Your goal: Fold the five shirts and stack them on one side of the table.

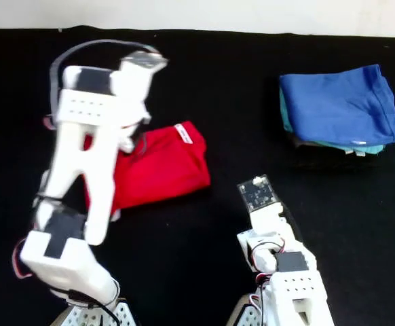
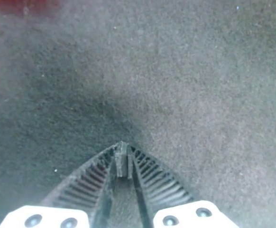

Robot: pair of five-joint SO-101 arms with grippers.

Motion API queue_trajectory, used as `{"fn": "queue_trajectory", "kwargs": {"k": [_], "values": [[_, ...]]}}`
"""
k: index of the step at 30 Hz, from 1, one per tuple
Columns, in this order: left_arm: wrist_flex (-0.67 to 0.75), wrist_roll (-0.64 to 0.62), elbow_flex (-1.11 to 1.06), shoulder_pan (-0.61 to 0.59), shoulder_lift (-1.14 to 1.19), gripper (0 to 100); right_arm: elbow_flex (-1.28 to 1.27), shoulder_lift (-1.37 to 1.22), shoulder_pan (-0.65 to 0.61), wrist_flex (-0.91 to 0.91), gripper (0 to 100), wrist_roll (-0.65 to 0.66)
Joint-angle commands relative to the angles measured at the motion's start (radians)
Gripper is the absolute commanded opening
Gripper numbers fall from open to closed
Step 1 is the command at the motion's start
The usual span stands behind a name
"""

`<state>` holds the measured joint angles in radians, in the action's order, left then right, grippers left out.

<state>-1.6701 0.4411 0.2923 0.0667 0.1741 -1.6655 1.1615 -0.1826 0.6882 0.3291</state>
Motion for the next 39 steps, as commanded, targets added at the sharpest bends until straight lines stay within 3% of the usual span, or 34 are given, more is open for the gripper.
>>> {"fn": "queue_trajectory", "kwargs": {"k": [1, 7, 15, 24, 29, 33, 39], "values": [[0.083, -0.005, 0.038, 0.074, 0.091, 1, -0.047, 0.05, -0.007, -0.019, 0.6, 0.003], [0.236, -0.006, 0.065, 0.104, 0.306, 1, -0.068, 0.111, -0.007, 0.002, 0.6, 0.003], [0.236, -0.008, 0.308, 0.173, 0.355, 1, -0.076, 0.134, -0.007, 0.008, 0.6, 0.003], [0.244, -0.008, 0.326, 0.223, 0.407, 1, -0.076, 0.134, -0.007, 0.008, 0.6, 0.003], [0.244, -0.04, 0.332, 0.223, 0.404, 16, -0.076, 0.134, -0.007, 0.008, 0.6, 0.003], [0.218, -0.123, 0.429, 0.2, 0.372, 19, -0.076, 0.134, -0.007, 0.008, 0.6, 0.003], [0.017, -0.121, 0.552, 0.093, 0.334, 8, -0.076, 0.134, -0.007, 0.008, 0.6, 0.003]]}}
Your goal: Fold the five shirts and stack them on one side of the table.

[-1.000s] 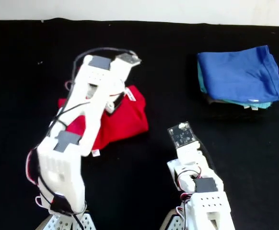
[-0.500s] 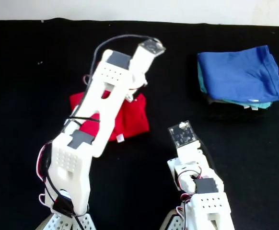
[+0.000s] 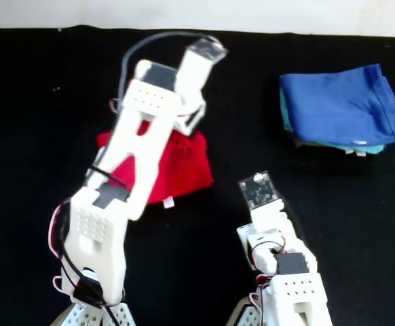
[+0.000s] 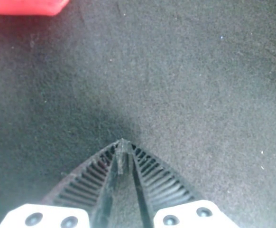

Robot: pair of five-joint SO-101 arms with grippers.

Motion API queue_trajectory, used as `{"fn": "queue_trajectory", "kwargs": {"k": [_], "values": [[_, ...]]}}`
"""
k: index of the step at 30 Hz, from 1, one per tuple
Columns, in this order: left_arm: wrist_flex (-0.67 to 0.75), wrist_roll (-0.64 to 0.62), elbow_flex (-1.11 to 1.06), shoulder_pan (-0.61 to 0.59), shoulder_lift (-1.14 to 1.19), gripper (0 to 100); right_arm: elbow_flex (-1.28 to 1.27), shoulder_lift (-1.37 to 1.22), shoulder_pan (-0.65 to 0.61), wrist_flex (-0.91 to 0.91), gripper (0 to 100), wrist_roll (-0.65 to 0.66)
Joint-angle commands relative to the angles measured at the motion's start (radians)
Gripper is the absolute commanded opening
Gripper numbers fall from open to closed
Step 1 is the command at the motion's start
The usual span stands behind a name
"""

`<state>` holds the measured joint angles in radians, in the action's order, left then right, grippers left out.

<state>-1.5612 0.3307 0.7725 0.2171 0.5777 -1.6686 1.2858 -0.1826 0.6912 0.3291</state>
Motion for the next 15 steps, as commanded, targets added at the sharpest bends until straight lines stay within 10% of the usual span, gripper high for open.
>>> {"fn": "queue_trajectory", "kwargs": {"k": [1, 9, 15], "values": [[-0.121, -0.011, 0.081, -0.081, -0.068, 3, -0.073, 0.01, -0.007, 0.005, 0.6, 0.003], [-0.147, 0.071, -0.114, -0.154, -0.062, 1, -0.073, 0.012, -0.007, 0.005, 0.6, 0.003], [0.089, 0.069, -0.262, -0.074, -0.062, 1, -0.073, 0.012, -0.007, 0.005, 0.6, 0.003]]}}
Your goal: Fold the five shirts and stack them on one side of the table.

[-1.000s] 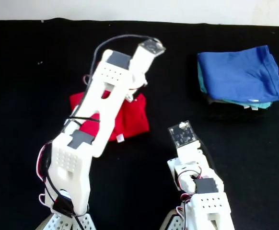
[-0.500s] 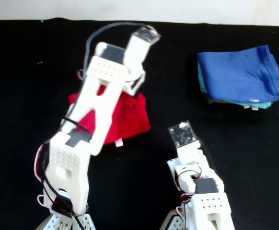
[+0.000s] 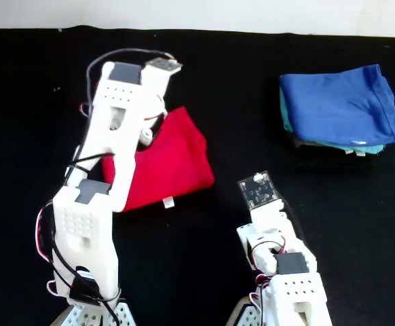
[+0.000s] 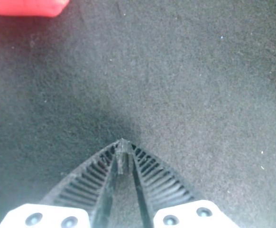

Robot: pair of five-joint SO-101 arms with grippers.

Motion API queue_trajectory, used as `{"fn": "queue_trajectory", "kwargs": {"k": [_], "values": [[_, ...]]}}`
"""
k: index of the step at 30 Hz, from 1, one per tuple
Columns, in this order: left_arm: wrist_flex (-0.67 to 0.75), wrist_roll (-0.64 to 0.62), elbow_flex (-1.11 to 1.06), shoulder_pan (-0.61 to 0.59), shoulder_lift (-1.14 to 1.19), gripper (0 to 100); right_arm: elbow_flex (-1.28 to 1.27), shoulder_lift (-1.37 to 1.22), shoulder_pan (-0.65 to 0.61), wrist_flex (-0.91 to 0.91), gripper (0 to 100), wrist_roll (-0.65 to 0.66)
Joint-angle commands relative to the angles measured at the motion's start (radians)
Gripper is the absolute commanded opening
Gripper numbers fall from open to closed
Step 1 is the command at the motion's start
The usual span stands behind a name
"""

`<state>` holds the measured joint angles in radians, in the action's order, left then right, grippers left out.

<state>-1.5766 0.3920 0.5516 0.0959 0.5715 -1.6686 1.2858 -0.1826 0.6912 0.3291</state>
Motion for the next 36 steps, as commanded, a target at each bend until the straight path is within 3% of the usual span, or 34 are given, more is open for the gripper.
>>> {"fn": "queue_trajectory", "kwargs": {"k": [1, 14, 21, 31, 36], "values": [[0.135, 0.006, -0.062, 0.065, -0.056, 1, -0.073, 0.012, -0.007, 0.005, 0.6, 0.003], [0.169, 0.002, -0.124, 0.191, -0.019, 1, -0.073, 0.012, -0.007, 0.005, 0.6, 0.003], [0.252, -0.101, -0.082, 0.205, 0.024, 1, -0.073, 0.012, -0.007, 0.005, 0.6, 0.003], [-0.172, -0.101, 0.303, 0.188, -0.094, 1, -0.073, 0.012, -0.007, 0.005, 0.6, 0.003], [-0.198, -0.103, 0.191, 0.093, -0.179, 1, -0.073, 0.012, -0.007, 0.005, 0.6, 0.003]]}}
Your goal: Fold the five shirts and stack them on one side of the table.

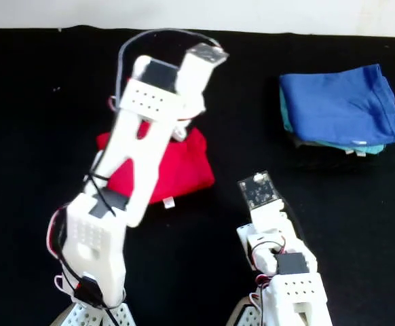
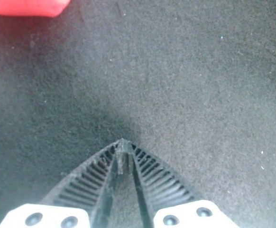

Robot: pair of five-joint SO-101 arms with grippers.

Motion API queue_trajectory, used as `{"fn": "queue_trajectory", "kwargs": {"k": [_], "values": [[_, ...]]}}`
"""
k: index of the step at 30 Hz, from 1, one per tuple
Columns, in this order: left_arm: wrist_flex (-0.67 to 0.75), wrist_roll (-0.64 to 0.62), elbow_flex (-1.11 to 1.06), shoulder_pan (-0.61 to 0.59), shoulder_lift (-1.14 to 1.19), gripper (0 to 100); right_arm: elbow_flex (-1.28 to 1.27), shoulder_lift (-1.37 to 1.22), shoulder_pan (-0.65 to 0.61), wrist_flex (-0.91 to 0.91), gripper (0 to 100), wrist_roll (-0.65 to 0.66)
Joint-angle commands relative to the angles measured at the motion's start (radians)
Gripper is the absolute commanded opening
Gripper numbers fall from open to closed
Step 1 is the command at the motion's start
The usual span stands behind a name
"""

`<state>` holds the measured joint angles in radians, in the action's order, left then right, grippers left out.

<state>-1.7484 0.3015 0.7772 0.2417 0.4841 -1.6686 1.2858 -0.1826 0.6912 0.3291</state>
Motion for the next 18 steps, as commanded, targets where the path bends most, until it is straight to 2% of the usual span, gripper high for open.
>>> {"fn": "queue_trajectory", "kwargs": {"k": [1, 4, 7, 13, 18], "values": [[-0.026, -0.012, -0.077, -0.068, -0.117, 1, -0.073, 0.012, -0.007, 0.005, 0.6, 0.003], [-0.026, -0.009, -0.254, -0.127, -0.248, 1, -0.073, 0.012, -0.007, 0.005, 0.6, 0.003], [0.011, -0.002, -0.527, -0.176, -0.398, 1, -0.073, 0.012, -0.007, 0.005, 0.6, 0.003], [0.456, 0.054, -1.136, -0.308, -0.647, 1, -0.073, 0.012, -0.007, 0.002, 0.6, 0.003], [0.732, 0.049, -1.429, -0.317, -0.736, 1, -0.073, 0.012, -0.007, 0.002, 0.6, 0.003]]}}
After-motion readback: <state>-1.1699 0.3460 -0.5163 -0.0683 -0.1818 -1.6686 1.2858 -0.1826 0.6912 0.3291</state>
